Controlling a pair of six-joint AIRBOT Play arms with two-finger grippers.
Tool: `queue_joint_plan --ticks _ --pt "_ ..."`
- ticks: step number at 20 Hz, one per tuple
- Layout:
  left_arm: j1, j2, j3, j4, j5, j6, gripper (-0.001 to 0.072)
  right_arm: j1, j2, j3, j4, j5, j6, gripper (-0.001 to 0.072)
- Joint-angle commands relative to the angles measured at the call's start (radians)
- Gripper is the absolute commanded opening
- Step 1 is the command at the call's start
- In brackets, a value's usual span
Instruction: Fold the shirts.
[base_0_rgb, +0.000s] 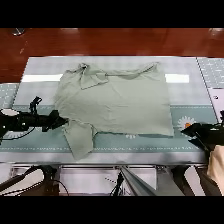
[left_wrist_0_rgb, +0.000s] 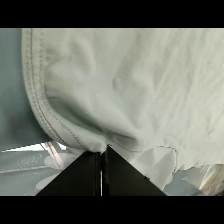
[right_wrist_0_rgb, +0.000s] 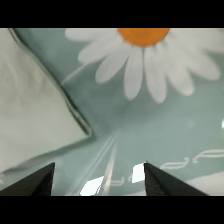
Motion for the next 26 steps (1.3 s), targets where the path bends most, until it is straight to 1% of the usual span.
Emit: queue_joint_plan --ticks 1,3,5,12,15,16,17,18,19,20,22,24,26 --pt "-0.002 -0.001 0.001 -0.003 0.002 -0.001 0.0036 0.063 -0.090 -0.005 0.016 0.092 -0.028 0.0632" --pt "-0.002 -0.001 0.001 -0.003 0.001 -0.001 0.0036 0.094 -0.146 -0.005 0.027 0.064 -0.030 0.0632" --pt "-0.002 -0.001 0.001 -0.003 0.001 -0.001 0.0037 0.107 -0.190 -0.004 0.062 -0.010 -0.033 0.0631" --pt "-0.004 -0.001 0.001 -0.004 0.000 -0.001 0.0037 0.110 -0.319 -0.004 0.295 -0.158 -0.117 0.0620" --pt "-0.004 -0.001 0.001 -0.004 0.000 -0.001 0.0037 0.171 -0.360 0.002 0.319 -0.199 -0.126 0.0620" --pt "-0.004 -0.001 0.001 -0.005 -0.001 -0.001 0.0037 0.197 -0.375 0.007 0.323 -0.212 -0.125 0.0606" --pt "-0.004 -0.001 0.001 -0.006 -0.004 -0.001 0.0036 0.226 -0.387 0.020 0.335 -0.224 -0.126 0.0466" --pt "-0.004 -0.001 0.001 -0.006 -0.009 -0.001 0.0036 0.253 -0.388 0.032 0.356 -0.234 -0.132 0.0264" --pt "-0.004 -0.001 0.002 -0.006 -0.016 -0.001 0.0036 0.283 -0.388 0.049 0.387 -0.245 -0.167 0.0044" --pt "-0.004 0.000 0.004 -0.015 -0.017 -0.001 0.0036 0.314 -0.388 0.071 0.399 -0.249 -0.185 0.0020" --pt "-0.004 0.013 0.055 -0.085 -0.058 0.009 0.0036 0.369 -0.378 0.180 0.398 -0.185 -0.188 0.0019" --pt "-0.003 0.071 0.183 -0.309 -0.105 0.072 0.0036 0.410 -0.325 0.376 0.397 -0.137 -0.164 0.0018" --pt "-0.003 0.152 0.389 -0.558 -0.068 0.132 0.0036 0.423 -0.278 0.700 0.396 -0.121 -0.112 0.0018"
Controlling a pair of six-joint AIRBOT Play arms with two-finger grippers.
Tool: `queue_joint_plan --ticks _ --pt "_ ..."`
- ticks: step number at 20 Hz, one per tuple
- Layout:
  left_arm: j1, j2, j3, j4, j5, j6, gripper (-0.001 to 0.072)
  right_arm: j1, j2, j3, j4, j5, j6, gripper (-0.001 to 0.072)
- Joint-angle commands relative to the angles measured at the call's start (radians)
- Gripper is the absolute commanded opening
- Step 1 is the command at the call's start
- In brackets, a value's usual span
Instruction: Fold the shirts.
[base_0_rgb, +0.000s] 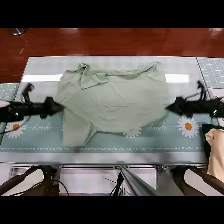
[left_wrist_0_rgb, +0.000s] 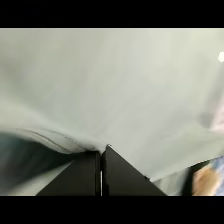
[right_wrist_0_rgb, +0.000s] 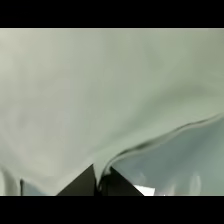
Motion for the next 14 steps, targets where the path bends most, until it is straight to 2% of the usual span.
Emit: queue_joint_plan --ticks 1,2,3,5,7,9,11,13,14 --pt "0.001 0.110 0.325 -0.369 0.044 0.082 0.0036 0.041 0.058 0.481 0.013 0.046 0.069 0.0019" --pt "0.001 0.135 0.465 -0.360 0.087 0.082 0.0035 0.041 0.064 0.670 -0.012 0.047 0.103 0.0019" --pt "0.001 0.157 0.623 -0.271 0.113 0.043 0.0035 0.041 0.067 0.835 -0.031 0.051 0.144 0.0019" --pt "0.000 0.192 0.910 0.032 0.099 -0.143 0.0035 0.042 0.075 1.132 0.021 0.098 0.176 0.0018" --pt "0.001 0.256 1.100 0.241 0.095 -0.215 0.0035 0.040 0.113 1.329 -0.024 0.163 0.192 0.0018" --pt "0.001 0.348 1.197 0.401 0.096 -0.227 0.0035 0.041 0.225 1.349 -0.187 0.201 0.212 0.0018" --pt "0.001 0.458 1.205 0.537 0.088 -0.227 0.0035 0.041 0.332 1.349 -0.369 0.287 0.246 0.0019" --pt "0.000 0.550 1.203 0.686 0.017 -0.232 0.0035 0.041 0.420 1.349 -0.523 0.391 0.276 0.0019" --pt "-0.007 0.590 1.196 0.768 -0.016 -0.275 0.0035 0.041 0.449 1.349 -0.576 0.449 0.293 0.0019"
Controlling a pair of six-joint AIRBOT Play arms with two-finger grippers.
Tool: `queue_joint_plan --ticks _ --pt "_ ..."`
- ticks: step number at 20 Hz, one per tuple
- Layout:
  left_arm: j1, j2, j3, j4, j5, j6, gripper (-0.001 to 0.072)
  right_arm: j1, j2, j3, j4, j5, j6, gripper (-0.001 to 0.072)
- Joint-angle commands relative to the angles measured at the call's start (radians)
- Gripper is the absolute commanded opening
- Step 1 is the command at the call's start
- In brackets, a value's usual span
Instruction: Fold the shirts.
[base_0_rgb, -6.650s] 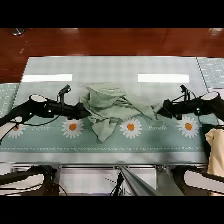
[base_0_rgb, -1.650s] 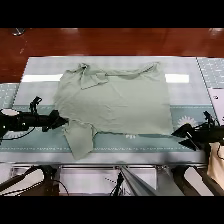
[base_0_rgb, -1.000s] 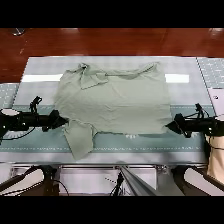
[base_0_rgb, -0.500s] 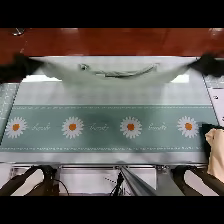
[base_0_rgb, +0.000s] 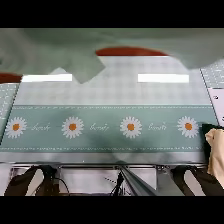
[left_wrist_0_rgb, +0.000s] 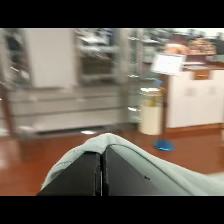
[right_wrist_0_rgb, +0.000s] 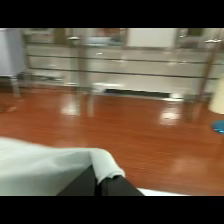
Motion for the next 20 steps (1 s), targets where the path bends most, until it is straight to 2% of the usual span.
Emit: queue_joint_plan --ticks 1,5,10,12,15,17,20 --pt "-0.018 0.153 0.018 0.320 -0.068 -0.096 0.0035 0.000 0.130 0.037 -0.277 0.219 0.074 0.0019" --pt "-0.103 0.224 -0.085 0.418 -0.067 -0.099 0.0035 0.000 0.151 0.032 -0.332 0.369 0.081 0.0019" --pt "-0.122 0.206 -0.322 0.434 -0.067 -0.134 0.0035 0.000 0.151 -0.184 -0.221 0.353 0.090 0.0019" --pt "-0.122 0.179 -0.455 0.398 -0.039 -0.133 0.0035 0.000 0.151 -0.351 -0.104 0.262 0.086 0.0019" --pt "-0.131 0.066 -0.646 0.224 0.091 -0.120 0.0035 0.000 0.133 -0.648 0.014 0.038 0.017 0.0019" --pt "-0.170 -0.066 -0.721 0.145 0.191 -0.086 0.0035 0.001 0.055 -0.808 0.027 -0.099 -0.022 0.0019" --pt "-0.254 -0.314 -0.716 0.141 0.330 -0.087 0.0035 0.018 -0.157 -0.872 0.103 -0.246 -0.074 0.0019"
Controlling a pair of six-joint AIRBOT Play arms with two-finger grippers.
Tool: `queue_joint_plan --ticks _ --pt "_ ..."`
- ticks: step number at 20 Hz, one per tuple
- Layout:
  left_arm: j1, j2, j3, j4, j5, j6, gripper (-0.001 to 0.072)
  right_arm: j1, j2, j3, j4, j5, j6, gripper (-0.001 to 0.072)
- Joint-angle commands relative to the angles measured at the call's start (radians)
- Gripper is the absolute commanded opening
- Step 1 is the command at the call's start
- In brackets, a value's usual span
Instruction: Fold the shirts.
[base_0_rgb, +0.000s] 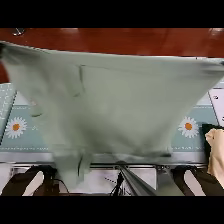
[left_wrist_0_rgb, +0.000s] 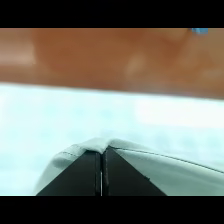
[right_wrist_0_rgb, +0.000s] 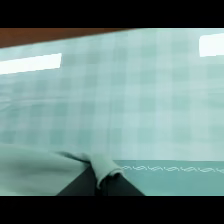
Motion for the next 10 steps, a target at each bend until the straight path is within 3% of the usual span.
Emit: queue_joint_plan --ticks 1,5,10 --pt "-0.083 -0.274 -0.030 -0.066 0.211 0.013 0.0036 0.039 -0.235 -0.115 0.141 -0.243 -0.081 0.0019" --pt "-0.149 -0.591 0.093 -0.066 0.351 -0.013 0.0036 0.141 -0.559 -0.060 0.168 -0.498 -0.082 0.0019" --pt "-0.159 -0.827 0.222 -0.094 0.351 -0.127 0.0036 0.165 -0.881 0.170 0.169 -0.535 -0.031 0.0019"
